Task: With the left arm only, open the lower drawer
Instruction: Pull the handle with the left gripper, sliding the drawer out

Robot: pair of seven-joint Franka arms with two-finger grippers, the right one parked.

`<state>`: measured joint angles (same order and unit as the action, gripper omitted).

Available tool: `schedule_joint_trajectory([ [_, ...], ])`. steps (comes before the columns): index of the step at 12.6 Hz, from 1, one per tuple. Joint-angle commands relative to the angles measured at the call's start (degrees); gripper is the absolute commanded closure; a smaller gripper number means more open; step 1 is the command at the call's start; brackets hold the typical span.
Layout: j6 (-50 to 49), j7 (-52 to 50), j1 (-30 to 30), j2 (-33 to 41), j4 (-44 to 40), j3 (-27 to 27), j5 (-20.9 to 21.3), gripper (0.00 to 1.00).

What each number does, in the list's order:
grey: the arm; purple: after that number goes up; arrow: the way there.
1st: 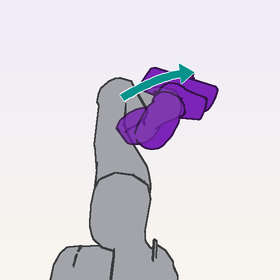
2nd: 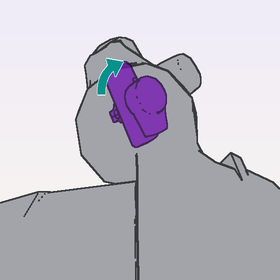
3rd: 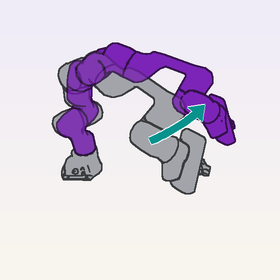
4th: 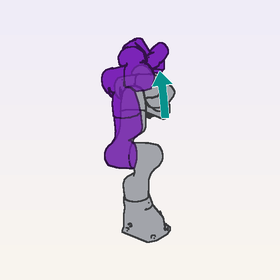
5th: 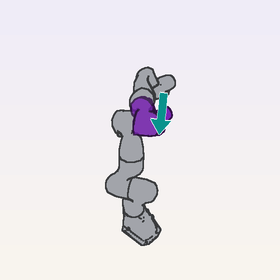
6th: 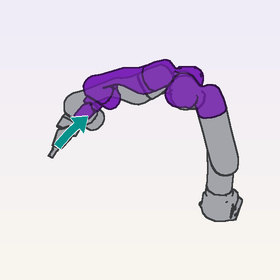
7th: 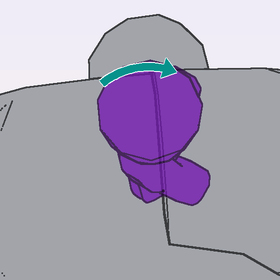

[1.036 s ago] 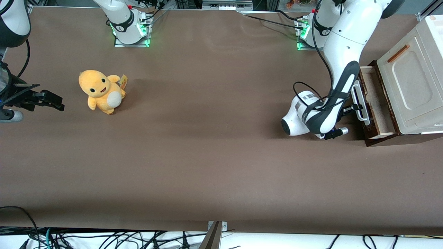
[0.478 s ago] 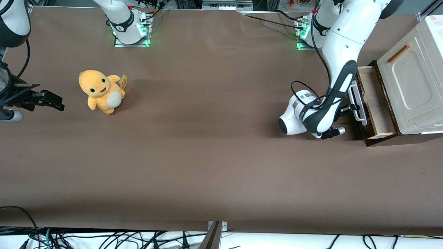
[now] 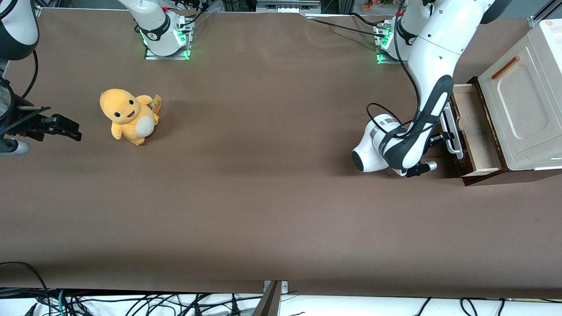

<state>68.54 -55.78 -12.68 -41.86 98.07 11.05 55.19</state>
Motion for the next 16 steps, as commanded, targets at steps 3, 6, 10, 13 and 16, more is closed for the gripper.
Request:
schedule_joint_trajectory([
  [3,-2.6,1.8,-0.8,0.3,-1.8,0.4,-1.5,0.91],
  [6,-2.6,1.8,-0.8,-0.1,-2.1,0.4,-1.5,0.91],
  [10,-2.6,0.7,-0.8,-0.9,-2.1,0.4,-1.5,0.91],
  [13,-2.6,0.8,-0.8,-0.9,-2.2,0.4,-1.5,0.91],
  [16,-2.6,0.8,-0.8,-0.9,-2.2,0.4,-1.5,0.91],
])
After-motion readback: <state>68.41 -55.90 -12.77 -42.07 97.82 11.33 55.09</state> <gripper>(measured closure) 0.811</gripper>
